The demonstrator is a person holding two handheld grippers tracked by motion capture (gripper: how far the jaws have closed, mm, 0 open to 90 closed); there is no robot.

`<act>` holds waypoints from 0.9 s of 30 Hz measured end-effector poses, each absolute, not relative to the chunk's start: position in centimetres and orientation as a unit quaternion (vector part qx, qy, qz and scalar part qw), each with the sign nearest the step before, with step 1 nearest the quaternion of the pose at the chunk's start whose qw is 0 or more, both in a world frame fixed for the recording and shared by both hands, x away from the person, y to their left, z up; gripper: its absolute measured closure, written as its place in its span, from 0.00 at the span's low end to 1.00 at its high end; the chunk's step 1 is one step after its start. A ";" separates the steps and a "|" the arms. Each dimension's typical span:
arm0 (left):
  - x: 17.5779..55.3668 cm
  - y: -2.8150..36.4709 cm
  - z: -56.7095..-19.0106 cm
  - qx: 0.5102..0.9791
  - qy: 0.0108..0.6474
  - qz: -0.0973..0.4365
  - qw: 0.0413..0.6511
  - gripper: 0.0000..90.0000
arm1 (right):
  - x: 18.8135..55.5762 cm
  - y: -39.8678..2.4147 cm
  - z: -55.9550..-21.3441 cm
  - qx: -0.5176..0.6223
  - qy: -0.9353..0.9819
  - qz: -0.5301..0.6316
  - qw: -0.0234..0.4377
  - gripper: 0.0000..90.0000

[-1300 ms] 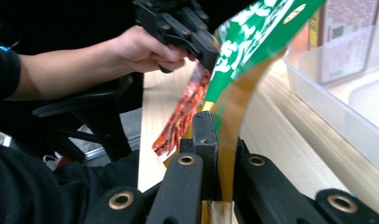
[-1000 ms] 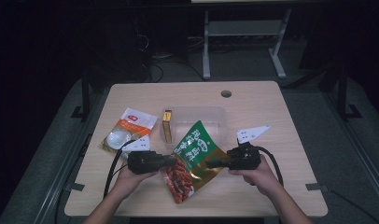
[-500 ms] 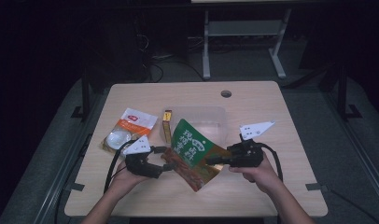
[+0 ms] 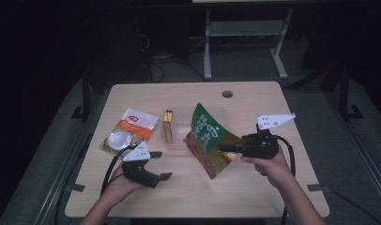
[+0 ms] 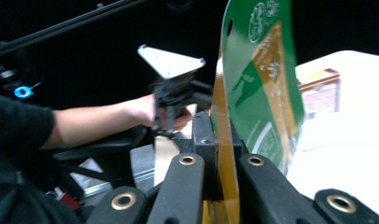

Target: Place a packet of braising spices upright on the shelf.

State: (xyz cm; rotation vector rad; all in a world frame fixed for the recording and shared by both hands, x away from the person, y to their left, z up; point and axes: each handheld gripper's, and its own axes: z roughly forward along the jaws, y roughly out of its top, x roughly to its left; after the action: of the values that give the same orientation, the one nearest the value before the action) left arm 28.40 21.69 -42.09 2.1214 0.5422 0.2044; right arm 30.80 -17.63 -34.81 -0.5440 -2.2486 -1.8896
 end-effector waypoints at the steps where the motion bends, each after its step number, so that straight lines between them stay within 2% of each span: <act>1: 28.3 22.0 -42.2 0.860 0.221 0.083 0.452 0.16 | 30.8 -17.8 -34.6 -0.185 -0.751 -0.630 0.072 1.00; 6: 28.0 23.2 -42.5 0.858 0.235 0.085 0.449 0.16 | 31.3 -18.6 -33.4 -0.193 -0.750 -0.630 0.054 1.00; 15: 28.5 23.3 -43.1 0.863 0.230 0.083 0.441 0.16 | 32.4 -19.3 -30.7 -0.209 -0.745 -0.633 0.025 1.00; 27: 28.5 22.6 -44.0 0.869 0.226 0.074 0.434 0.15 | 35.9 -20.2 -30.0 -0.240 -0.739 -0.630 0.013 1.00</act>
State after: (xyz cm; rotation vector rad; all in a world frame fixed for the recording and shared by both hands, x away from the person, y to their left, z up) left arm 28.55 22.57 -44.04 2.1639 0.5635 0.1855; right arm 35.91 -20.24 -30.02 -0.7482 -2.3019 -1.9627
